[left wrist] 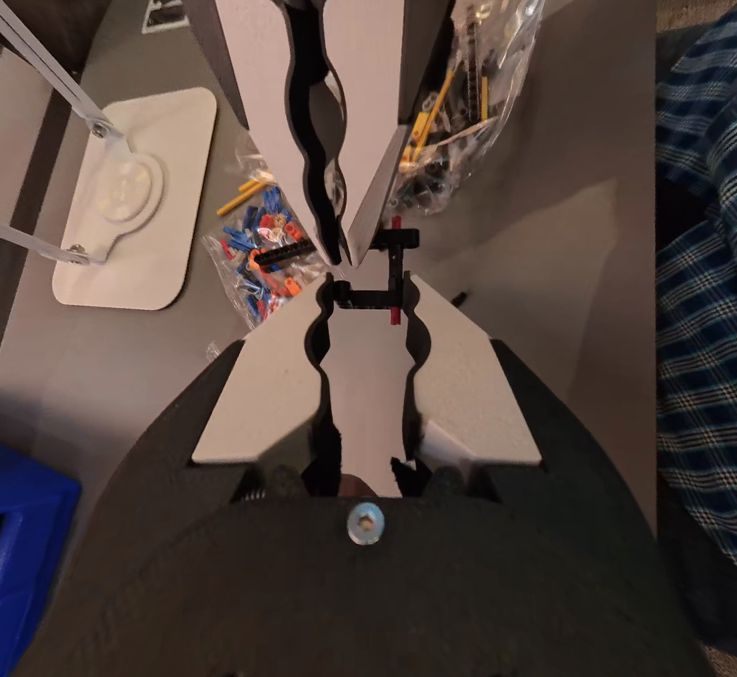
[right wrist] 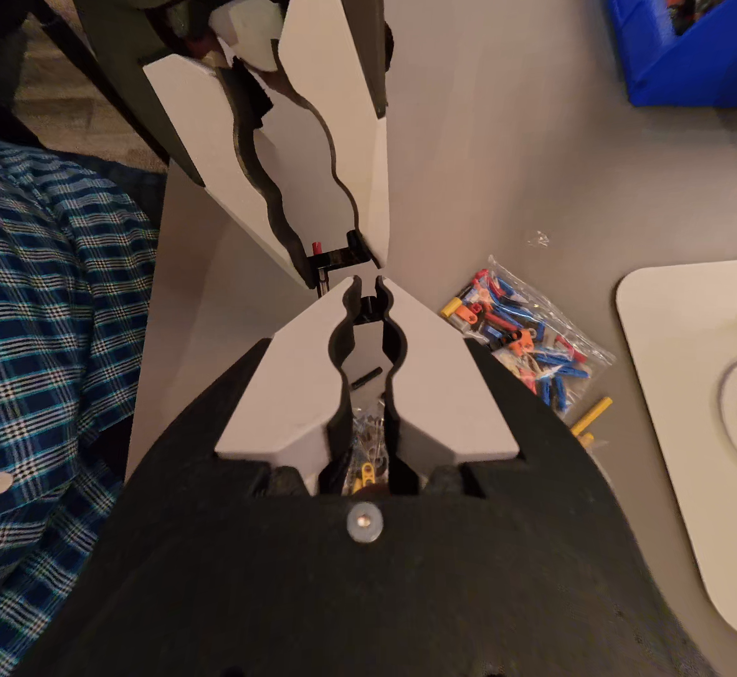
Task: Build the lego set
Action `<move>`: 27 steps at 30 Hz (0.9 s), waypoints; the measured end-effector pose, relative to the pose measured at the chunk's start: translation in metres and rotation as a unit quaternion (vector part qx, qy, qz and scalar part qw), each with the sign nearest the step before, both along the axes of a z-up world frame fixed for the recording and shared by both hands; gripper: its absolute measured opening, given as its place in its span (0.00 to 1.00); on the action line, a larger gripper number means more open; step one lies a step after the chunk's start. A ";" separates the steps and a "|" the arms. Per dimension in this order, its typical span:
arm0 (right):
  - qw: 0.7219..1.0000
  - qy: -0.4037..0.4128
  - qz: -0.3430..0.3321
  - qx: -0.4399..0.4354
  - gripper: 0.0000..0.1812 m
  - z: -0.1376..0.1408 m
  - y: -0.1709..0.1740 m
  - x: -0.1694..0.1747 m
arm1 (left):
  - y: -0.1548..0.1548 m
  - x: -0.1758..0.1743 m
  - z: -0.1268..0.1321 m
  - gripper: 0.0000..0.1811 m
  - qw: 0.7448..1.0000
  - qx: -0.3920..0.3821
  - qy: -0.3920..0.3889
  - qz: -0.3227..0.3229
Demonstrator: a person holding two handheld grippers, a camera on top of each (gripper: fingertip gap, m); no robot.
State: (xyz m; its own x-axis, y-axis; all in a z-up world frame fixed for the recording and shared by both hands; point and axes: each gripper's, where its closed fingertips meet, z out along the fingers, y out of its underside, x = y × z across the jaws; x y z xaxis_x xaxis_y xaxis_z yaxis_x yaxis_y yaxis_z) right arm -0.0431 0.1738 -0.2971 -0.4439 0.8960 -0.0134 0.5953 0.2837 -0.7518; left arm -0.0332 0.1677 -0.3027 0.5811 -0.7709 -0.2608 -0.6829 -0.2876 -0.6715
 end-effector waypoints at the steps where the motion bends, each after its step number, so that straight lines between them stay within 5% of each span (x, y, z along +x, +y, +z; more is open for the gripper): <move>1: 1.000 0.003 -0.003 -0.008 0.02 0.003 0.002 0.002 | 0.001 0.002 0.003 0.18 1.000 0.001 -0.007 -0.001; 14: 0.992 0.051 -0.111 -0.014 0.02 0.036 0.061 0.027 | 0.023 0.003 0.035 0.35 0.995 0.054 -0.070 0.051; 27: 0.935 0.040 -0.352 0.006 0.02 0.037 0.185 0.175 | 0.035 -0.014 0.006 0.35 0.990 0.032 -0.074 0.116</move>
State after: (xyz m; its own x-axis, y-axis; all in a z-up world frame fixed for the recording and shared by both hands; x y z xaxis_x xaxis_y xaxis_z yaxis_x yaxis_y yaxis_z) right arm 0.1316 0.3588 -0.2603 0.2563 0.9666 0.0072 0.5807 -0.1480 -0.8006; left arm -0.0469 0.2030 -0.2963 0.7762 -0.5968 -0.2034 -0.4960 -0.3789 -0.7813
